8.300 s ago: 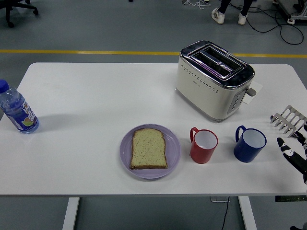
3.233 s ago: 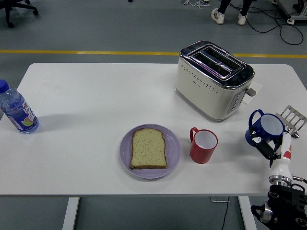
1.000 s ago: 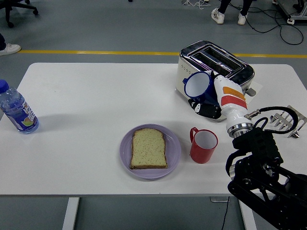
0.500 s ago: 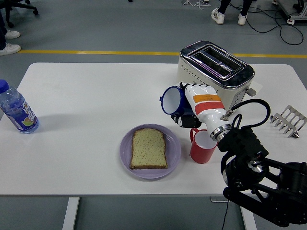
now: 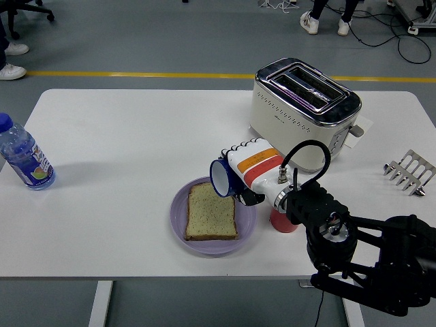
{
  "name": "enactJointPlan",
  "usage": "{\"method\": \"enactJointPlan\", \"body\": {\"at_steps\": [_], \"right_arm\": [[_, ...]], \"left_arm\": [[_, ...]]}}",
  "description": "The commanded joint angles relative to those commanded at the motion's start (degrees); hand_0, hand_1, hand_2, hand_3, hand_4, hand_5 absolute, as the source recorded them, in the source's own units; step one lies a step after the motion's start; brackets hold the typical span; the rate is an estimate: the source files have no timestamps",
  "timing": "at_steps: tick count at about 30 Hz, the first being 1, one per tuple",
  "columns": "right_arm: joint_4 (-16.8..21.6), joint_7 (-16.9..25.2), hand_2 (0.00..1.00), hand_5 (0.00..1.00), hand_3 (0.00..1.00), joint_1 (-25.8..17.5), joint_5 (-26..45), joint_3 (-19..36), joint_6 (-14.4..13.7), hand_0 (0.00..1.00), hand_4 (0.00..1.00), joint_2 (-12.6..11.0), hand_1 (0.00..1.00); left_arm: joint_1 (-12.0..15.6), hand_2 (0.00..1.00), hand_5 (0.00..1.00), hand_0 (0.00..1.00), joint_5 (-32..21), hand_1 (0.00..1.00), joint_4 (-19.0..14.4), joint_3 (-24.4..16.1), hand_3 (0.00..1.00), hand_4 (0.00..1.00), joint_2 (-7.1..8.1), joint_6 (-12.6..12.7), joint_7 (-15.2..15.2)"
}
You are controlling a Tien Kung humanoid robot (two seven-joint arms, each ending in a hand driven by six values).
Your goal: Pick up the cup,pour liquid into bread,place the cup on the desk
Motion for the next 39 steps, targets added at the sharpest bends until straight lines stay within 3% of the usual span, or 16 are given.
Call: {"method": "enactJointPlan", "body": {"at_steps": [19,24,33,39], "right_arm": [[-1.75,0.00,0.536,0.002,0.577,2.25,-4.52,-3.85,5.21,0.381,0.512,1.92,0.370],[-2.03,0.00,0.534,0.002,0.578,2.15,-4.51,-3.47,5.45,0.373,0.513,1.95,0.366],[-1.85,0.00,0.534,0.002,0.577,1.89,-3.99,-2.32,4.07,0.375,0.519,1.82,0.367],[-0.68,0.00,0.533,0.002,0.576,-0.94,-4.98,2.13,-0.44,0.375,0.526,1.58,0.367]], "left_arm": [[0.65,0.655,0.835,0.636,-0.61,0.646,0.03,0.79,0.552,0.324,-0.03,-0.01,0.02],[0.75,0.655,0.836,0.635,-0.67,0.645,0.03,0.92,0.553,0.323,-0.02,0.01,0.01],[0.74,0.655,0.835,0.636,-0.56,0.646,0.03,0.79,0.551,0.324,-0.04,0.00,0.02],[0.69,0.655,0.836,0.636,-0.31,0.646,0.03,0.32,0.551,0.324,-0.08,0.00,0.01]]}}
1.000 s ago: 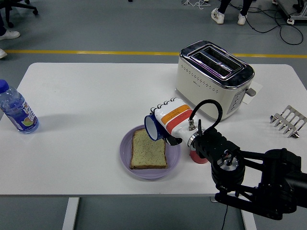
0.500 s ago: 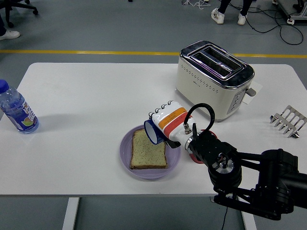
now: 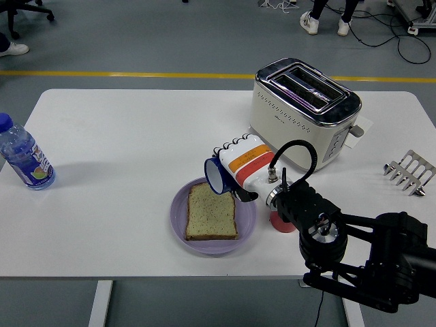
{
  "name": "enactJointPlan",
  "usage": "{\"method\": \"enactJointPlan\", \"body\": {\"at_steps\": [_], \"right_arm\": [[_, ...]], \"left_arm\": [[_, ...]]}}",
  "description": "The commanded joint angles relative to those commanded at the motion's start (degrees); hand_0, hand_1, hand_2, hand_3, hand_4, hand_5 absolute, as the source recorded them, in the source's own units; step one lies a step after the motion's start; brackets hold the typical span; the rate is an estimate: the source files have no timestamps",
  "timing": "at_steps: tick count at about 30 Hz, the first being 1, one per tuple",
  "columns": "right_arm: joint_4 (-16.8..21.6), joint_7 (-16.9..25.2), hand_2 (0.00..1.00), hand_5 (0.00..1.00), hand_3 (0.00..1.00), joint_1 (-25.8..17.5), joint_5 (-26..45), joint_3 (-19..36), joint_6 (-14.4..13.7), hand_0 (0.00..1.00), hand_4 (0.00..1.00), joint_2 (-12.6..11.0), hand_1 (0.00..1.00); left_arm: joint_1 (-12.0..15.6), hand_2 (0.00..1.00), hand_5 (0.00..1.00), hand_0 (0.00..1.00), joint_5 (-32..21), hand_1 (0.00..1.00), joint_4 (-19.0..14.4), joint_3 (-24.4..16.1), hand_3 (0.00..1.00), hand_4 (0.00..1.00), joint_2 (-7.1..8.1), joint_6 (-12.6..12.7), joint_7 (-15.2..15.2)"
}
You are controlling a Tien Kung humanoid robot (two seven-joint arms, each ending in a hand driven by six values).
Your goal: Pick up the cup,pour liquid into bread,place the cup on the desk
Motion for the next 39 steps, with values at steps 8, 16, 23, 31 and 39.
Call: {"method": "enactJointPlan", "body": {"at_steps": [8,16,23,31,39], "right_arm": [[1.99,0.00,0.525,0.006,0.570,-3.07,6.75,7.25,-6.02,0.362,0.556,-0.73,0.360],[1.49,0.00,0.524,0.019,0.567,-7.75,24.28,18.29,-16.23,0.365,0.561,-3.22,0.369],[2.38,0.00,0.529,0.016,0.567,-12.14,37.95,25.67,-24.88,0.401,0.553,-5.12,0.389],[3.11,8.14,0.535,0.002,0.567,-18.96,55.93,32.80,-30.72,0.425,0.527,-6.76,0.415],[1.82,24.86,0.543,0.002,0.569,-23.77,67.13,34.65,-30.72,0.450,0.524,-8.57,0.430]], "left_arm": [[-0.17,0.656,0.836,0.636,0.31,0.646,0.01,-0.22,0.551,0.323,0.02,0.01,-0.01],[-0.25,0.657,0.836,0.636,0.59,0.646,-0.02,-0.68,0.552,0.323,0.06,0.02,-0.01],[-0.25,0.657,0.835,0.635,0.79,0.646,-0.02,-0.74,0.551,0.323,0.05,0.03,-0.02],[-0.17,0.656,0.835,0.635,1.11,0.646,-0.02,-0.68,0.551,0.323,0.00,0.03,-0.03],[-0.12,0.656,0.835,0.635,1.26,0.646,-0.02,-0.68,0.551,0.323,-0.01,0.04,-0.05]]}}
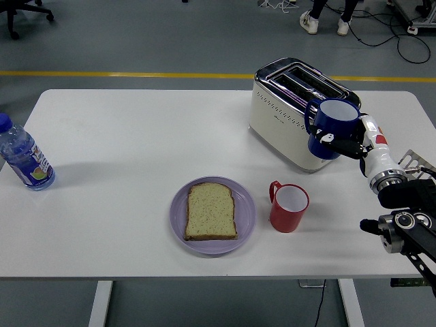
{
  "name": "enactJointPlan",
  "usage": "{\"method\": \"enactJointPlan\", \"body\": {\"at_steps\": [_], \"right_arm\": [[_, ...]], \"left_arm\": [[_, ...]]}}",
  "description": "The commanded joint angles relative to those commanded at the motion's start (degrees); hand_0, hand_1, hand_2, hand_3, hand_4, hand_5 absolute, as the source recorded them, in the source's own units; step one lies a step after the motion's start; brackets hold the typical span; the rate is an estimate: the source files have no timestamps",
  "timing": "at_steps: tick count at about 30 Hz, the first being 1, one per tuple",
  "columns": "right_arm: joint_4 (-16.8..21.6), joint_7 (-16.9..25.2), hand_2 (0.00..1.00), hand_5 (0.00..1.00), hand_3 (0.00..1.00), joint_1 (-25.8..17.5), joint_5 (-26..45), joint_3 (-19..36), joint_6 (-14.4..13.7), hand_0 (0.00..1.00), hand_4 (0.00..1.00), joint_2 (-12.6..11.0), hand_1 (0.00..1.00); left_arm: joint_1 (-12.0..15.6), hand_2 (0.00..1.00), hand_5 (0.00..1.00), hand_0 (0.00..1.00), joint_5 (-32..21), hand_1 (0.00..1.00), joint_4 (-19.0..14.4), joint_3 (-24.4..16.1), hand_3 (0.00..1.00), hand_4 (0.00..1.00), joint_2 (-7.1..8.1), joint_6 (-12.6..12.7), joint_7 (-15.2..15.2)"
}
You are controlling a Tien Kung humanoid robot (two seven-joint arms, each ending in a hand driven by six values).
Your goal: Pick up the cup,pour liquid into bread,place the cup on the desk
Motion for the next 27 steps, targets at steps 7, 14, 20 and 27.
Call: {"method": "enactJointPlan", "body": {"at_steps": [7,14,20,27], "right_arm": [[-4.64,13.65,0.543,0.002,0.570,-4.96,0.80,3.34,0.00,0.450,0.525,0.89,0.431],[-9.47,25.10,0.545,0.014,0.571,-8.74,2.28,5.88,0.00,0.438,0.528,2.42,0.436],[-15.76,34.57,0.557,0.002,0.572,-11.99,4.86,7.76,0.00,0.470,0.494,4.19,0.455],[-20.79,39.36,0.563,0.002,0.577,-13.61,6.31,8.53,0.00,0.469,0.492,5.56,0.461]], "left_arm": [[-0.11,0.657,0.835,0.636,0.20,0.646,0.00,0.00,0.552,0.323,-0.02,0.02,-0.02],[-0.15,0.657,0.835,0.635,0.20,0.646,-0.01,0.00,0.551,0.323,-0.03,0.02,-0.02],[0.01,0.657,0.835,0.636,0.21,0.646,0.00,0.20,0.551,0.323,-0.07,0.01,-0.02],[0.17,0.657,0.835,0.636,0.15,0.646,0.01,0.70,0.552,0.323,-0.10,-0.02,-0.01]]}}
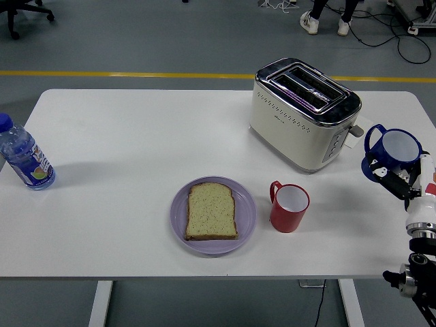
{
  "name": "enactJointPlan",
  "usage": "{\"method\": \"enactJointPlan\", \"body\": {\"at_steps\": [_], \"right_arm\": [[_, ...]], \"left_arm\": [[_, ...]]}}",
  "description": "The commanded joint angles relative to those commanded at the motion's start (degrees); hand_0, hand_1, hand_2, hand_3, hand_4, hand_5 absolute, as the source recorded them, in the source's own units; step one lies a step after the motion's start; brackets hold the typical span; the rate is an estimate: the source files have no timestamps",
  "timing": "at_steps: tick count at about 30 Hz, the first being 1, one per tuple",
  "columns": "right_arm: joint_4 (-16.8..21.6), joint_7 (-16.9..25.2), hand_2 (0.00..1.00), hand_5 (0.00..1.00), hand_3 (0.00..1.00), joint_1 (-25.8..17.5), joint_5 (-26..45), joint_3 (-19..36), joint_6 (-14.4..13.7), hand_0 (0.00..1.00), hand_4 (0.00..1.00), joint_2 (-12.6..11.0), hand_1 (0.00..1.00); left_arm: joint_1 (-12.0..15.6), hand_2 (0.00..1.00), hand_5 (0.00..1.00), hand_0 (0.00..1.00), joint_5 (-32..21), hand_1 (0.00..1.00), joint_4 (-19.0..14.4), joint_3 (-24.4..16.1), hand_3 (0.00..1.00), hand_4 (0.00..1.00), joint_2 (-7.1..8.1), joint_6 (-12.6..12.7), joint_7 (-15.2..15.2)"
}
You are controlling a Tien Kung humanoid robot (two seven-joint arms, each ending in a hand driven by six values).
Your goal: Pick up the cup,pour liquid into bread,place the cup on the desk
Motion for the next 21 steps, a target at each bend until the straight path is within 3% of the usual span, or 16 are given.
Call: {"method": "enactJointPlan", "body": {"at_steps": [10,19,21], "right_arm": [[-5.86,5.51,0.570,0.002,0.581,-1.21,3.68,-1.82,0.00,0.466,0.495,2.49,0.464],[-8.74,6.05,0.573,0.002,0.583,-0.91,4.25,-3.95,0.00,0.475,0.501,3.61,0.466],[-9.20,6.16,0.582,0.002,0.587,-0.70,4.33,-4.25,0.00,0.521,0.507,3.75,0.480]], "left_arm": [[0.38,0.657,0.835,0.635,-0.12,0.646,-0.01,0.47,0.553,0.322,-0.16,-0.03,-0.01],[0.35,0.657,0.835,0.635,-0.18,0.646,-0.04,0.56,0.553,0.323,-0.20,-0.04,-0.01],[0.30,0.657,0.835,0.635,-0.15,0.646,-0.04,0.49,0.551,0.323,-0.20,-0.05,-0.01]]}}
